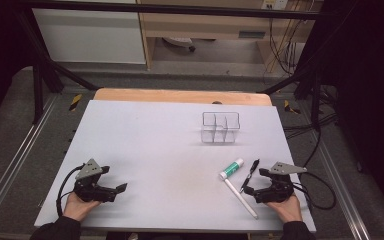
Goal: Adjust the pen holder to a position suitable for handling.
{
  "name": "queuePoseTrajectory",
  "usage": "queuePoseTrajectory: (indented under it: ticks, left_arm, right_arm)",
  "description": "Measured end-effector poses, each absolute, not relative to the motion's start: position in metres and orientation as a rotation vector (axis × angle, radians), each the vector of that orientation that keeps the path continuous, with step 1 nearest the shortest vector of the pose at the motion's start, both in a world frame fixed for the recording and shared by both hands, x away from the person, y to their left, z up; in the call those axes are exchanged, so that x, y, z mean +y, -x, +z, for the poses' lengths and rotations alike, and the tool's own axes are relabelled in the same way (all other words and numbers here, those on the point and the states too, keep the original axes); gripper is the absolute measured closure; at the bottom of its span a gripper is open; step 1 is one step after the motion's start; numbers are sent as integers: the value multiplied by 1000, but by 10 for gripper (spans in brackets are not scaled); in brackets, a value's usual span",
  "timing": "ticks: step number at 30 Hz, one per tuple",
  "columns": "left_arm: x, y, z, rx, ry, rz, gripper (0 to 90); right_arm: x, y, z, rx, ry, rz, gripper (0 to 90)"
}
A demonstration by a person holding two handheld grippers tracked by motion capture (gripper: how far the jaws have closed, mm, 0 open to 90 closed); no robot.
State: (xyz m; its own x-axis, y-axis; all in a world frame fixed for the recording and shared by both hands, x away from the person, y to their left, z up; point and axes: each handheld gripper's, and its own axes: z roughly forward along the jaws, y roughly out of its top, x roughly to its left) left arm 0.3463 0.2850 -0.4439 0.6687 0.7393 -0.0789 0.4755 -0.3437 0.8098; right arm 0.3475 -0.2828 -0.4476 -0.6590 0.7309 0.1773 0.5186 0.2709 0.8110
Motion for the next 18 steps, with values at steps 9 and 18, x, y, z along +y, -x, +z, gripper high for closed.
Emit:
queuePoseTrajectory:
  ticks: [9,18]
  left_arm:
    - [285,-346,-444,945,-2010,380,35]
    - [285,-346,-445,947,-2010,381,36]
  right_arm:
    - [-281,-347,-447,2315,-1147,1323,13]
    - [-275,-347,-442,2322,-1097,1305,10]
